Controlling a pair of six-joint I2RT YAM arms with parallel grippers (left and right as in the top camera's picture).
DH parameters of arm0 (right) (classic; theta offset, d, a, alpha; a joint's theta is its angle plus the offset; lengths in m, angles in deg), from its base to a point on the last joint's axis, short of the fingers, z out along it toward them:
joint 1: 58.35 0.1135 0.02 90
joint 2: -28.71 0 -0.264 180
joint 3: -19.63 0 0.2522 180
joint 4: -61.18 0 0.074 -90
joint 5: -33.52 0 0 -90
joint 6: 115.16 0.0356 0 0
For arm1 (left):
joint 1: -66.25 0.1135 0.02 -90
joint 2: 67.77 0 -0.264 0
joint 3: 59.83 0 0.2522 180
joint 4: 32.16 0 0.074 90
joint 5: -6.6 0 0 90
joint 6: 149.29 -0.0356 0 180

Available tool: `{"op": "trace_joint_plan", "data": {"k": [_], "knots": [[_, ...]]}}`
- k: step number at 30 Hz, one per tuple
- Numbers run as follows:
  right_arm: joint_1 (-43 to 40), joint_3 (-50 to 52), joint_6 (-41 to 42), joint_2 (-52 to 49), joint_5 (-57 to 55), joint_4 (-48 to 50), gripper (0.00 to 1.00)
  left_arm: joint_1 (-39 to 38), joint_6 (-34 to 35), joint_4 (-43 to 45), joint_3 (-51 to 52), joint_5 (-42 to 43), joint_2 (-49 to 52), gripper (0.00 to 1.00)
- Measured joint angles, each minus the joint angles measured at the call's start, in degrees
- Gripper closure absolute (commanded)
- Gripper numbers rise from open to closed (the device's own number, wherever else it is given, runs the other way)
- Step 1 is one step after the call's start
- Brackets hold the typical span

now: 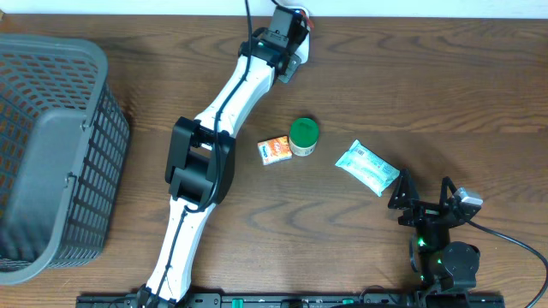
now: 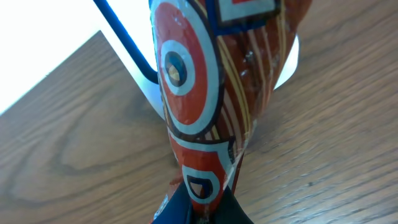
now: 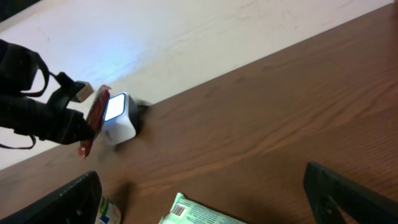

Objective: Scan the item barcode
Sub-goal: 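Hold the Top bar against the scanner face, barcode toward it, then carry the Top bar right and set it down beside the wipes pack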

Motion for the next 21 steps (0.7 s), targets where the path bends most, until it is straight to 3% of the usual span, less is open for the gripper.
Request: {"op": "trace_joint_plan", "data": {"k": [11, 21], "knots": [[0.0, 0.0, 0.0, 0.0, 0.0, 0.0, 0.01, 1.84, -6.6, 0.22, 0.0, -6.4, 2.58, 0.94], [0.0, 0.0, 0.0, 0.0, 0.0, 0.0, 0.01, 2.19, -7.87, 2.29, 0.0, -6.88, 2.62, 0.93]]}}
